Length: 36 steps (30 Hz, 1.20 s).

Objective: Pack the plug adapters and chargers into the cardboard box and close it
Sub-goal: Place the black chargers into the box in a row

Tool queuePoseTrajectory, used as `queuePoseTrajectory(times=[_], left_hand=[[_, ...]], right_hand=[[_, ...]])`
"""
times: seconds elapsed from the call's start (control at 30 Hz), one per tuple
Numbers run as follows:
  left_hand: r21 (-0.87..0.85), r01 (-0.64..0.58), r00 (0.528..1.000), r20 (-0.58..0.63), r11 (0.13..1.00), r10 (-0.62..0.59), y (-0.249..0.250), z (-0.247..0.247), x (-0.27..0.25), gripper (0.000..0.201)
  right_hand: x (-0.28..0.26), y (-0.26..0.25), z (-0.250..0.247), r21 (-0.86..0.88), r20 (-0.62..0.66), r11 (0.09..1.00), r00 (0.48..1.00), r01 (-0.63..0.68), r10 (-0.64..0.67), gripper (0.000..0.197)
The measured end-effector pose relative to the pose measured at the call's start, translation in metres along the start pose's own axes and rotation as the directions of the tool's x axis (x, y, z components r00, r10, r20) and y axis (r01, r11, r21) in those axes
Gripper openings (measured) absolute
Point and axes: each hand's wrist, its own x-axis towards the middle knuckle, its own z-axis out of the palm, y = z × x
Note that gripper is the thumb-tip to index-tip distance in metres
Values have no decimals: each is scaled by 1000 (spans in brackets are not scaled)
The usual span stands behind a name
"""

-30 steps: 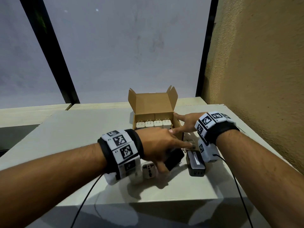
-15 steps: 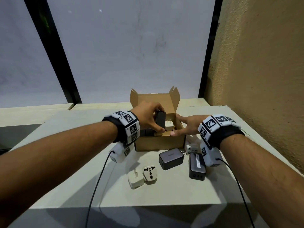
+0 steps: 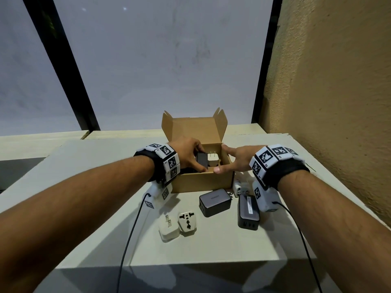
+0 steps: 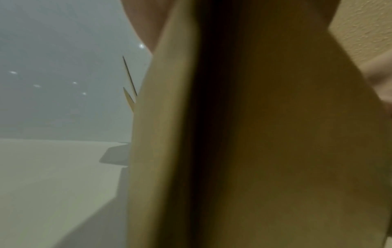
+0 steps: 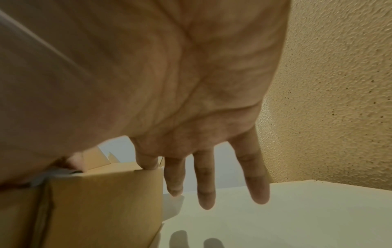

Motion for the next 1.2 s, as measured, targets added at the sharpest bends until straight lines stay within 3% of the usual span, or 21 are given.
queuePoseTrajectory(times=[0.23,0.4,0.77,1.2], left_hand=[[18,48,995,85,999,-50,1,5,1,49],[59,39,995,93,997,-45,1,2,-1,57],[271,-51,989,150,961,10,3,0,-1,50],[321,-87,974,225,943,13,-2,-2,-2,53]], right_hand=[[0,0,0,-5,-3,1000,1000,-2,2,104],[0,-1,1,-1,-8,1000,1000,-3,3,103],[1,-1,1,-2,-5,1000,1000,-11,11,103],[4,-1,1,4,-2,1000,1000,-19,19,105]])
